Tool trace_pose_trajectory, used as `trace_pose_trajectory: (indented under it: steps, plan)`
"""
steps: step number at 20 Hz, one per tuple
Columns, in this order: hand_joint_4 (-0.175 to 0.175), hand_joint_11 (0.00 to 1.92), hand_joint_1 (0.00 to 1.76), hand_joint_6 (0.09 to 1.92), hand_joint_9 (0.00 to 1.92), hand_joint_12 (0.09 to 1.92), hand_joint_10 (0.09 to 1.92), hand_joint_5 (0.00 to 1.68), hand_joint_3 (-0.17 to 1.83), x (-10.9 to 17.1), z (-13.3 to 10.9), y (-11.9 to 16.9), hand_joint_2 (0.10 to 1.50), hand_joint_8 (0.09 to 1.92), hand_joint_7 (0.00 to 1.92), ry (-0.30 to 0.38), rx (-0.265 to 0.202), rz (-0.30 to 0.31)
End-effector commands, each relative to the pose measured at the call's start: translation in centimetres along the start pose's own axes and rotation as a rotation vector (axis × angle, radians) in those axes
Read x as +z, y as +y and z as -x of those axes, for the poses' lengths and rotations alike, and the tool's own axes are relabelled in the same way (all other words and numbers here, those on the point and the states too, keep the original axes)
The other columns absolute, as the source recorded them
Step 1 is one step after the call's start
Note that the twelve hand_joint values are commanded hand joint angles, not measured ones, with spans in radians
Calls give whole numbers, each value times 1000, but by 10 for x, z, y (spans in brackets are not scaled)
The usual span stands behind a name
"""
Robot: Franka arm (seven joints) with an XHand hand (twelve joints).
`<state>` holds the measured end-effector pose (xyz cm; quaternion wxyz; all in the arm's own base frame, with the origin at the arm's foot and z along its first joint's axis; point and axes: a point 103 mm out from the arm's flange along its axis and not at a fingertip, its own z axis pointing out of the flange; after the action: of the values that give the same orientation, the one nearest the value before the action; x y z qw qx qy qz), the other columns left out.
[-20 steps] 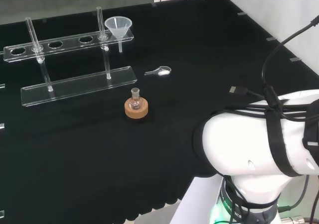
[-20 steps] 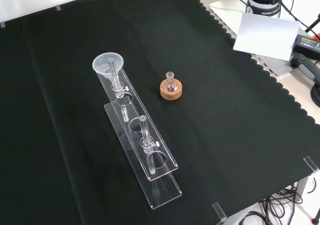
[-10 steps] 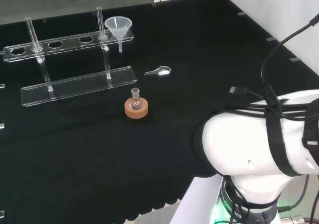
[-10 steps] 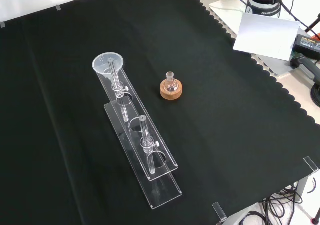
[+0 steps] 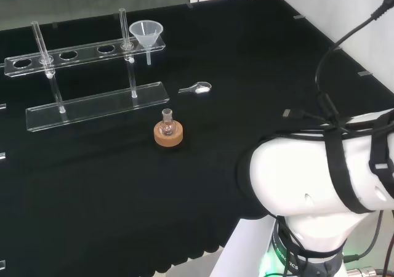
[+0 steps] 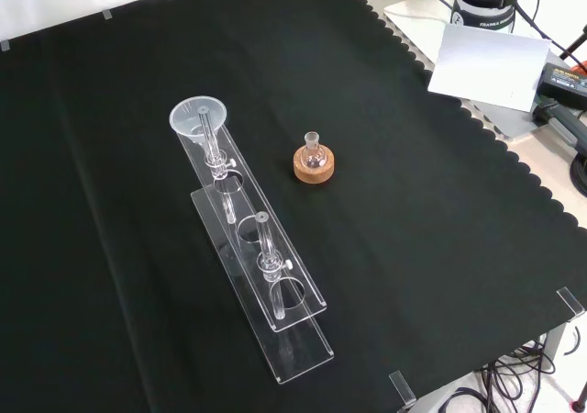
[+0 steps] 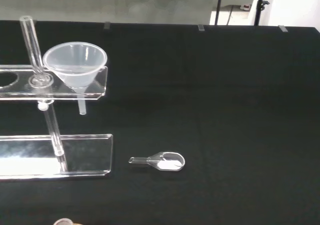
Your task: Pick up the funnel from the transparent funnel stand.
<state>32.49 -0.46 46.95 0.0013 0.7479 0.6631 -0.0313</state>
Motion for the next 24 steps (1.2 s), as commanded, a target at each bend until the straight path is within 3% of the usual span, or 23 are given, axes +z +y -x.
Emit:
trace_pose_trajectory:
  steps: [1,4,8,15,18,24]
  plan:
    - [43,0,0,87,83,1293,569,165,456,10,3,20,1132,320,2,-56,9,13]
    - [43,0,0,87,95,1306,571,174,444,21,4,38,1137,338,10,-49,8,13]
    - [40,0,0,87,106,1314,575,185,437,39,0,73,1138,353,23,-13,-36,-12]
    - [34,0,0,87,124,1327,582,181,427,67,-30,124,1138,372,43,5,-80,-49]
    - [31,0,0,87,135,1342,588,170,416,77,-39,136,1132,384,53,-43,-86,-46]
    - [25,0,16,87,152,1357,600,160,389,103,-63,159,1101,409,78,-49,-86,-103]
